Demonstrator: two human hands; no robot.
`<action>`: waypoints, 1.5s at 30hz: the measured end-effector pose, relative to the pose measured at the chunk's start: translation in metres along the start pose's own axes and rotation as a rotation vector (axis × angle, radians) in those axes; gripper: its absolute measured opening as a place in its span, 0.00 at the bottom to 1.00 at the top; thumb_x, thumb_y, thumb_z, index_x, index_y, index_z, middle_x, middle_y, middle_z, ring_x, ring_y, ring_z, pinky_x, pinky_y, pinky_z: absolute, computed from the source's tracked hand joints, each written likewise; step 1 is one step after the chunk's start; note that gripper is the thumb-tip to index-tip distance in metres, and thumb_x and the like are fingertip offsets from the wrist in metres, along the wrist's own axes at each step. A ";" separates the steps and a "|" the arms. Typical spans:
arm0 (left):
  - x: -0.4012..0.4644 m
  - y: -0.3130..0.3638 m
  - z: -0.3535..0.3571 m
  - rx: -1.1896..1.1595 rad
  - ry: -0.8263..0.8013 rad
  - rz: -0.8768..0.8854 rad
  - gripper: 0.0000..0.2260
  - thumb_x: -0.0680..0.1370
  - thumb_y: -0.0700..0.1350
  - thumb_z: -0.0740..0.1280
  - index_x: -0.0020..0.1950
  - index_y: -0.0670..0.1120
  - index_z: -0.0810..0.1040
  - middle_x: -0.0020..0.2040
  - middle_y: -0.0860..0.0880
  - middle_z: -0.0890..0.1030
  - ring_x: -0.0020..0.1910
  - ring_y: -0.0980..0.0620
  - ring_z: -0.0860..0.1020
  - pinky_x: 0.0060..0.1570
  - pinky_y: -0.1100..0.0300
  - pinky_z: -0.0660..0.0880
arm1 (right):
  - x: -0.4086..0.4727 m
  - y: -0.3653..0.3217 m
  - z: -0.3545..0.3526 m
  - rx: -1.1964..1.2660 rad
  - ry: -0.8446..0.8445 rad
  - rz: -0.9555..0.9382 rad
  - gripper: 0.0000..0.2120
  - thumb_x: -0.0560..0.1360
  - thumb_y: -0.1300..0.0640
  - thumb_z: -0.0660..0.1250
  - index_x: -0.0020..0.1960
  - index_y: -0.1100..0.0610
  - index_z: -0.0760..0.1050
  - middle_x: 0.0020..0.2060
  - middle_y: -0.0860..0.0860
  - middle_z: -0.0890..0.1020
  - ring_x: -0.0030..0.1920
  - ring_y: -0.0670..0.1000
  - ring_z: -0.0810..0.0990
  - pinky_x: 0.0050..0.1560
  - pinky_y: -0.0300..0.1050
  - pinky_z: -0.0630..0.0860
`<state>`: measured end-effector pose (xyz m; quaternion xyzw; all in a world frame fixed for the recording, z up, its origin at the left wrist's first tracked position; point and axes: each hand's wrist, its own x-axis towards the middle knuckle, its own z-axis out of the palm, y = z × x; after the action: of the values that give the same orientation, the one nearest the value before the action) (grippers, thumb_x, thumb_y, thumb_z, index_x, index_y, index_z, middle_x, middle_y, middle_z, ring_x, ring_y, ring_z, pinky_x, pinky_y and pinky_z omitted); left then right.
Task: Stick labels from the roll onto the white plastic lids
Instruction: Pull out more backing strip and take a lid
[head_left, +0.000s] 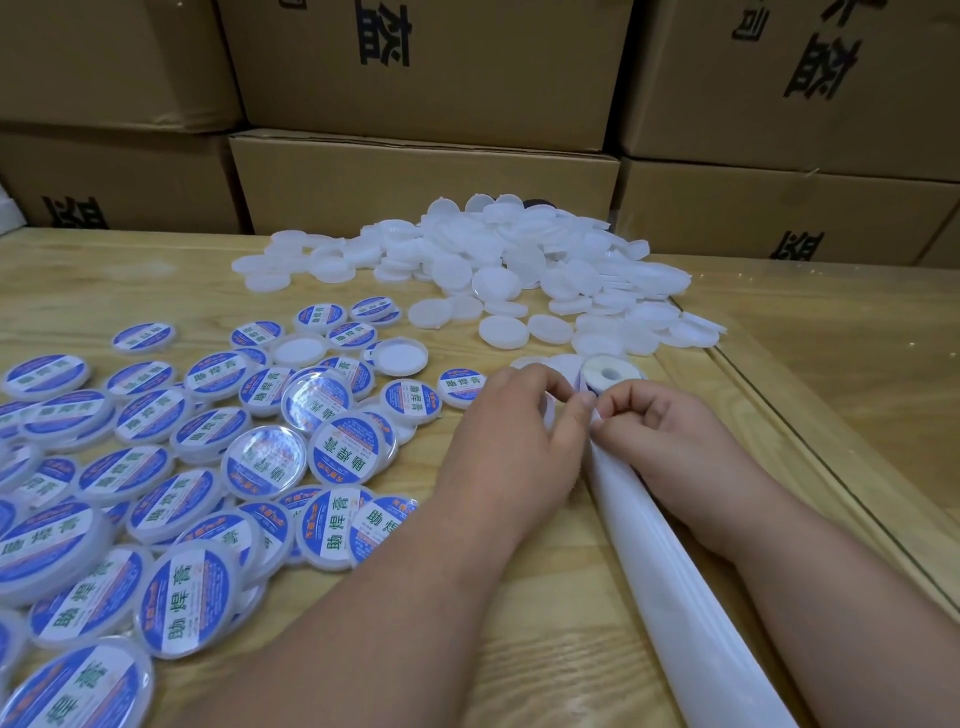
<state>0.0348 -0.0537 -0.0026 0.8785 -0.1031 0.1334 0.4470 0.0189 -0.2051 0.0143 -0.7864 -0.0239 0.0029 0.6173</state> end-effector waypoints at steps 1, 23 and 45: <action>0.000 -0.001 0.001 -0.003 -0.011 0.010 0.07 0.79 0.58 0.65 0.53 0.58 0.77 0.51 0.57 0.77 0.48 0.62 0.71 0.44 0.71 0.66 | 0.001 0.001 0.000 0.007 -0.008 -0.004 0.04 0.68 0.55 0.68 0.42 0.55 0.79 0.35 0.57 0.71 0.38 0.56 0.66 0.39 0.51 0.63; 0.001 -0.003 0.000 -0.084 -0.026 -0.059 0.09 0.78 0.52 0.67 0.58 0.60 0.76 0.50 0.61 0.81 0.48 0.67 0.75 0.42 0.74 0.69 | 0.001 -0.001 -0.002 -0.047 -0.043 -0.010 0.17 0.66 0.58 0.61 0.50 0.50 0.84 0.27 0.50 0.65 0.29 0.50 0.62 0.32 0.43 0.61; 0.003 -0.005 0.000 -0.145 -0.008 -0.054 0.08 0.78 0.52 0.68 0.56 0.63 0.75 0.49 0.63 0.81 0.50 0.68 0.75 0.44 0.74 0.71 | -0.001 -0.001 0.000 -0.094 -0.115 -0.049 0.17 0.70 0.57 0.63 0.54 0.48 0.83 0.32 0.54 0.73 0.34 0.53 0.67 0.36 0.46 0.65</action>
<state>0.0389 -0.0509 -0.0059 0.8468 -0.0907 0.1100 0.5125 0.0174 -0.2045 0.0155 -0.8122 -0.0787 0.0319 0.5772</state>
